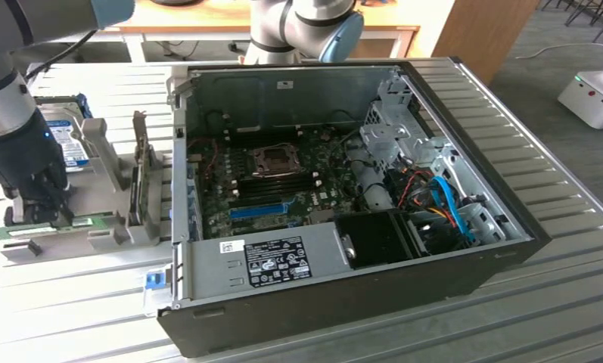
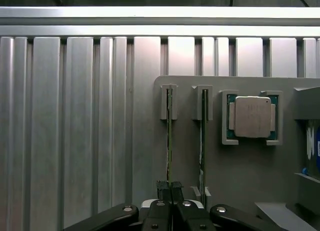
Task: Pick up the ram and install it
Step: 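Pick up the ram and move it above insertion slot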
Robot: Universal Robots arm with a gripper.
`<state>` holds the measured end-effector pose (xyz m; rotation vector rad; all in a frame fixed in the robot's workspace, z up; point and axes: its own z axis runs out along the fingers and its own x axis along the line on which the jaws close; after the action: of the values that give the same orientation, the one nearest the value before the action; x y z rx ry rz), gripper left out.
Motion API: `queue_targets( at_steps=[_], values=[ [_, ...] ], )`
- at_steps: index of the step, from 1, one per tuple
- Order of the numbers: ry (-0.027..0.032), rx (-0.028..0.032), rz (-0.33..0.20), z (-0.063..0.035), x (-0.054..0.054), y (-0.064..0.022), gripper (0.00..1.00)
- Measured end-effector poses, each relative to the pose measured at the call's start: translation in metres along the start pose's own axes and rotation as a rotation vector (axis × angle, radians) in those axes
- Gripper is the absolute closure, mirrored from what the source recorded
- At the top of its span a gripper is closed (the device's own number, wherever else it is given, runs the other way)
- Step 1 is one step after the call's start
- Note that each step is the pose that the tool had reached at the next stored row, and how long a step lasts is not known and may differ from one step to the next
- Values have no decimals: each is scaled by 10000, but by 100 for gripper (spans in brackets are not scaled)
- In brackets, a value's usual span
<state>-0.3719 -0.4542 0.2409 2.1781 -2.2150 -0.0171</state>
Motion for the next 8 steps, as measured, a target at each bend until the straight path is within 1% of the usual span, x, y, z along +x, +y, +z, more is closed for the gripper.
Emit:
queue_targets(
  at_steps=[8],
  values=[
    [7,-6,2,-205,3,3,88]
  ],
)
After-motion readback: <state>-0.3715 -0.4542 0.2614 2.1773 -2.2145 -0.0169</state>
